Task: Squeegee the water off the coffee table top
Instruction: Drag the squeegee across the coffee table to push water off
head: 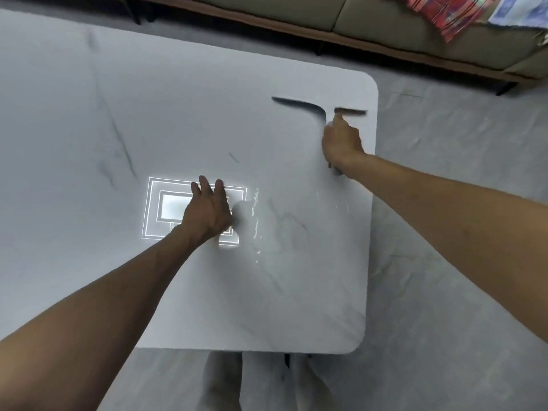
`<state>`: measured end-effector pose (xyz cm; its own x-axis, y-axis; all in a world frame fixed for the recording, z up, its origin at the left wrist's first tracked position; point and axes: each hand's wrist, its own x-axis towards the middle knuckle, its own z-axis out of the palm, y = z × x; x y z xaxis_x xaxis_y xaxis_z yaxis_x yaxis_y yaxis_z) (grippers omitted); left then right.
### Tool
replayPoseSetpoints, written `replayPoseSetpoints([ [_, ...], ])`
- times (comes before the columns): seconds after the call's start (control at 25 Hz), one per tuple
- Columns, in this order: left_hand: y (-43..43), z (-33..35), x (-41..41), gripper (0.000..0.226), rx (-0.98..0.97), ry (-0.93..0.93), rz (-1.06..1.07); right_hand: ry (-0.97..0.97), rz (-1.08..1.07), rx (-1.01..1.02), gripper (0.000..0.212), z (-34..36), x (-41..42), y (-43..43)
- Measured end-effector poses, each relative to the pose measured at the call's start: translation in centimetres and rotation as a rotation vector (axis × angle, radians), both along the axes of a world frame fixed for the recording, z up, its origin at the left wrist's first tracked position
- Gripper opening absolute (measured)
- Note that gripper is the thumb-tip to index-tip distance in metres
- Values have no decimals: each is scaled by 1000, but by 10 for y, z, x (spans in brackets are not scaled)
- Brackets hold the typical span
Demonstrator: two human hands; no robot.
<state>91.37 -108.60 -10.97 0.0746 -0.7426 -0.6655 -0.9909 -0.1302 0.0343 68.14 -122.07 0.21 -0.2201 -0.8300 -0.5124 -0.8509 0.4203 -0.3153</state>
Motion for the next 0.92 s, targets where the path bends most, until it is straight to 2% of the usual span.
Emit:
replayPoseSetpoints([
  [0.08, 20, 15, 0, 68, -81, 39, 85, -31, 165, -13, 51, 0, 7, 24],
  [0.2, 95, 32, -20, 70, -183, -50, 143, -50, 464, -7, 52, -10, -13, 86],
  [0.32, 146, 35, -49, 68, -52, 42, 323, 49, 656, 28, 54, -12, -62, 111],
  [0.44, 160, 38, -65, 59, -78, 65, 380, 104, 785, 40, 51, -5, -110, 139],
  [0.6, 151, 45, -60, 38, -32, 91, 178, 130, 836, 93, 48, 24, -157, 152],
  [0.64, 149, 48, -57, 40, 2, 169, 276, 123, 835, 105, 47, 34, -164, 152],
  [0.68, 143, 54, -57, 44, 55, 291, 496, 96, 816, 105, 45, 42, -166, 146],
  [0.72, 143, 54, -57, 51, 46, 321, 612, 52, 770, 107, 41, 50, -162, 137],
  [0.76, 144, 58, -57, 57, 69, 288, 650, 0, 711, 100, 36, 54, -153, 123],
  [0.84, 148, 62, -60, 61, 48, 187, 568, -97, 539, 61, 23, 46, -122, 89],
  [0.88, 154, 55, -61, 59, -32, 155, 499, -110, 442, 34, 23, 37, -101, 71],
  [0.92, 155, 57, -61, 59, -11, 106, 441, -114, 343, 14, 26, 23, -81, 56],
])
